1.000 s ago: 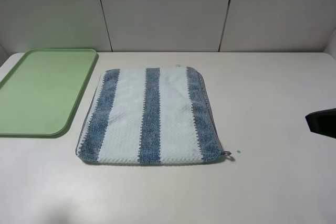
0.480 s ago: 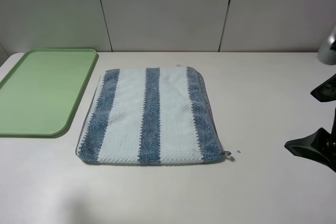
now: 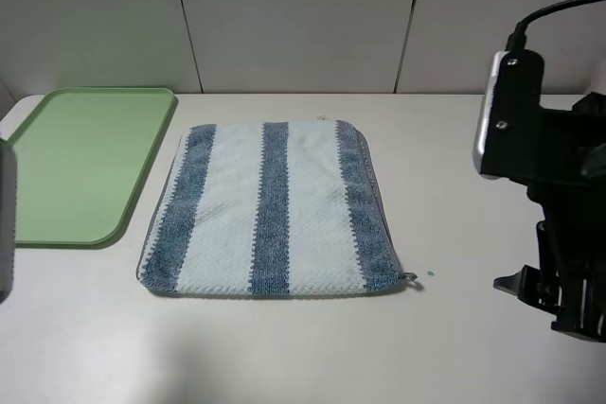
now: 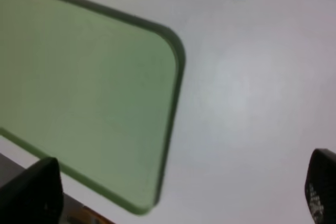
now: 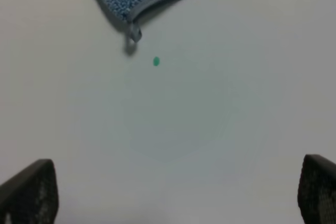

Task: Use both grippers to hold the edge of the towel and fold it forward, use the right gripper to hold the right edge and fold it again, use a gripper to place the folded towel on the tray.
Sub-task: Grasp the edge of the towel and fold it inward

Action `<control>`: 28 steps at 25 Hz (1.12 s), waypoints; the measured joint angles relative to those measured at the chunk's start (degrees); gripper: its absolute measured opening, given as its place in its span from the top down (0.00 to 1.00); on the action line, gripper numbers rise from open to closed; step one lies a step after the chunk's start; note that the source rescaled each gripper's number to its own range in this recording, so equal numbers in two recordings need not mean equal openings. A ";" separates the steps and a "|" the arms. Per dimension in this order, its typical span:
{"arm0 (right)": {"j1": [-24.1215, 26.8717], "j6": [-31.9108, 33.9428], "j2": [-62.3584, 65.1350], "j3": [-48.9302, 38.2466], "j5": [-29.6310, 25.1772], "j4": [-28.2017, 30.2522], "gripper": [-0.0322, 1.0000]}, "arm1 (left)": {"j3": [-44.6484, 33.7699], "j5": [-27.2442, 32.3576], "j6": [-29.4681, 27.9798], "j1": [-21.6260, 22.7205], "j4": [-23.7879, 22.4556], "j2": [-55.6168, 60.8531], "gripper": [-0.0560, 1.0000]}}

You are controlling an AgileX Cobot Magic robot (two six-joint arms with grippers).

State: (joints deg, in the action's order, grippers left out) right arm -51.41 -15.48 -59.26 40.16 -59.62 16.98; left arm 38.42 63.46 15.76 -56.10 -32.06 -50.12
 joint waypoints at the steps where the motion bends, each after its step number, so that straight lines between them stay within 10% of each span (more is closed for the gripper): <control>1: -0.53 -0.59 -0.92 0.00 0.42 1.02 0.00 | 0.00 -0.50 0.43 -1.16 -0.85 -1.39 0.09; 28: -1.07 -11.57 -24.00 0.00 19.71 2.98 0.00 | 0.00 -16.12 5.66 -1.98 -2.65 -16.76 0.09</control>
State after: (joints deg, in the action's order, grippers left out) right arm -52.48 -27.05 -83.26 40.16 -39.91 19.96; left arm 38.42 47.34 21.42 -58.08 -34.71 -66.88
